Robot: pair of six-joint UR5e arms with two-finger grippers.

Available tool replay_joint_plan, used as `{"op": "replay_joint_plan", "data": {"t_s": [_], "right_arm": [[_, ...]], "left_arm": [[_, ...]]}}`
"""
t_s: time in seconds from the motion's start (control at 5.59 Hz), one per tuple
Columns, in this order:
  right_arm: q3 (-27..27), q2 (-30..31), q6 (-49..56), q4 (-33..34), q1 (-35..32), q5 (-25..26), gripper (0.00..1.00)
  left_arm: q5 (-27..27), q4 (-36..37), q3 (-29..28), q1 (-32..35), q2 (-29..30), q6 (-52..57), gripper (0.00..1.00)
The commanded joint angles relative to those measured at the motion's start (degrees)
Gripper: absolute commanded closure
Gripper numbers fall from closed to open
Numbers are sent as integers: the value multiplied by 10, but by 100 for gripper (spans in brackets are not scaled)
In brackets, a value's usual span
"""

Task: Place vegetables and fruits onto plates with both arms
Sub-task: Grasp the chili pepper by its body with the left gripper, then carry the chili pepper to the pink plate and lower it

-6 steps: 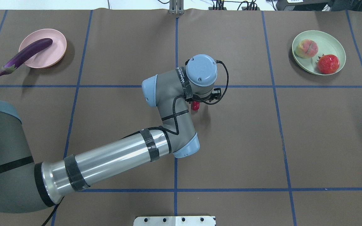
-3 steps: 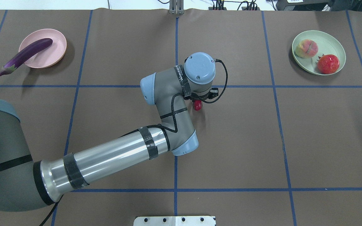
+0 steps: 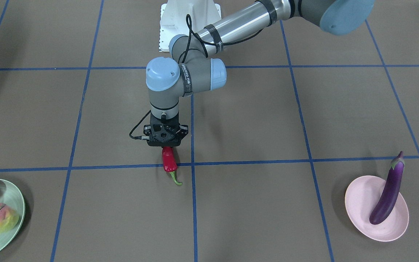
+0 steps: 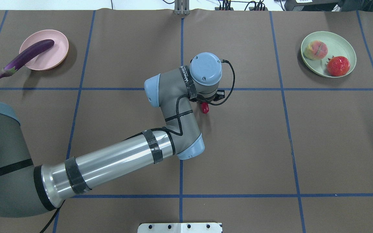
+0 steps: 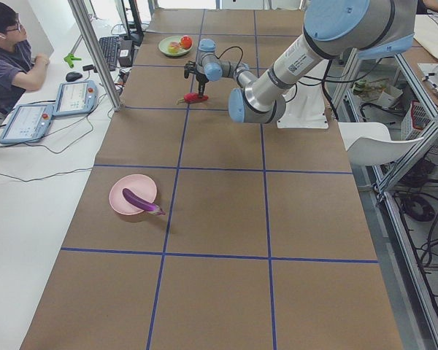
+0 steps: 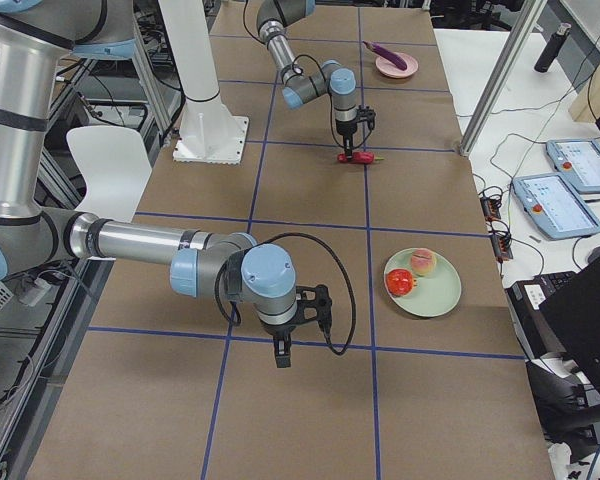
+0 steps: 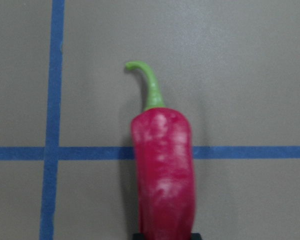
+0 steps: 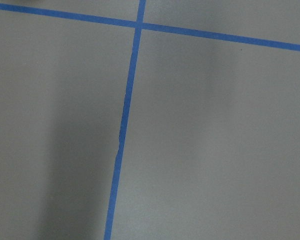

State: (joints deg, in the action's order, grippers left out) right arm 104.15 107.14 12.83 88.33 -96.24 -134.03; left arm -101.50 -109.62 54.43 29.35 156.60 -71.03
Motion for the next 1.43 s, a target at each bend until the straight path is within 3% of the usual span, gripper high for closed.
{"op": "replay_joint_plan", "data": {"t_s": [0.0, 0.36, 0.72, 1.25], "right_arm": [[0, 0, 0, 0, 0, 0, 0], [0, 0, -1, 0, 0, -5, 0], [0, 0, 2, 0, 0, -5, 0], [-1, 0, 1, 0, 1, -5, 0]], "left_arm": [[-25, 10, 42, 24, 0, 0, 100], [-192, 44, 67, 121, -16, 64, 100], [-286, 47, 102, 225, -114, 274, 100], [-285, 48, 88, 347, -237, 666, 100]]}}
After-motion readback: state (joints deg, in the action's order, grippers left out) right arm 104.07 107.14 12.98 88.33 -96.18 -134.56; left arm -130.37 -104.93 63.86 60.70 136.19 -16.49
